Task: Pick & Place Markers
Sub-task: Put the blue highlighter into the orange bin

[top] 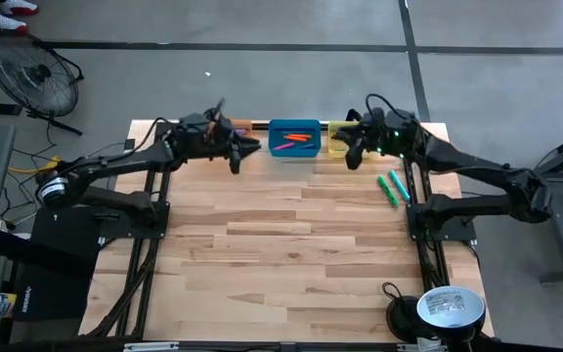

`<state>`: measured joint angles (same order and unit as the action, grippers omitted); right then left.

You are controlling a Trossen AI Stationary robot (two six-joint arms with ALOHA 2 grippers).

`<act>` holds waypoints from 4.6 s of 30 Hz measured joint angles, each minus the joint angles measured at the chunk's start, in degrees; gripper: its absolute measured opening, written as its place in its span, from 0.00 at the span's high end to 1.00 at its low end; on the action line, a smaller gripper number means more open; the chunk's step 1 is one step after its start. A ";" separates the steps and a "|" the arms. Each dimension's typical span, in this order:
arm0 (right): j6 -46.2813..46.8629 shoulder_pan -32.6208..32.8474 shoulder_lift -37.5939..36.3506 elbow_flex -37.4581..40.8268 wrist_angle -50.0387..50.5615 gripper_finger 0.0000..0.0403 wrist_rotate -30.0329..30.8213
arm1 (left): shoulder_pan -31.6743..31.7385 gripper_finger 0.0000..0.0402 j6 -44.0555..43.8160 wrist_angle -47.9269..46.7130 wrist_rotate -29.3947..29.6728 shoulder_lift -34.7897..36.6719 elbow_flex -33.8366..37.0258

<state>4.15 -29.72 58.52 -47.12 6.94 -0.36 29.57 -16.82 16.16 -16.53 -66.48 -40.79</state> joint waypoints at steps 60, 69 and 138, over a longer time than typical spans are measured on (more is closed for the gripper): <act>32.61 -3.69 31.11 -2.62 61.78 0.50 3.67 | 21.43 0.75 11.28 -4.06 -29.53 -1.35 2.05; 27.10 -9.82 31.08 -2.62 59.80 0.50 3.67 | 21.43 0.75 12.52 -6.29 -29.57 -1.35 2.05; 22.95 -24.73 31.04 9.12 49.68 0.51 2.08 | 21.42 0.75 14.13 -9.12 -29.36 -1.35 2.02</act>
<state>27.10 -54.44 89.55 -38.00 56.61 1.72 50.99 -2.69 7.04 -45.90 -67.83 -38.76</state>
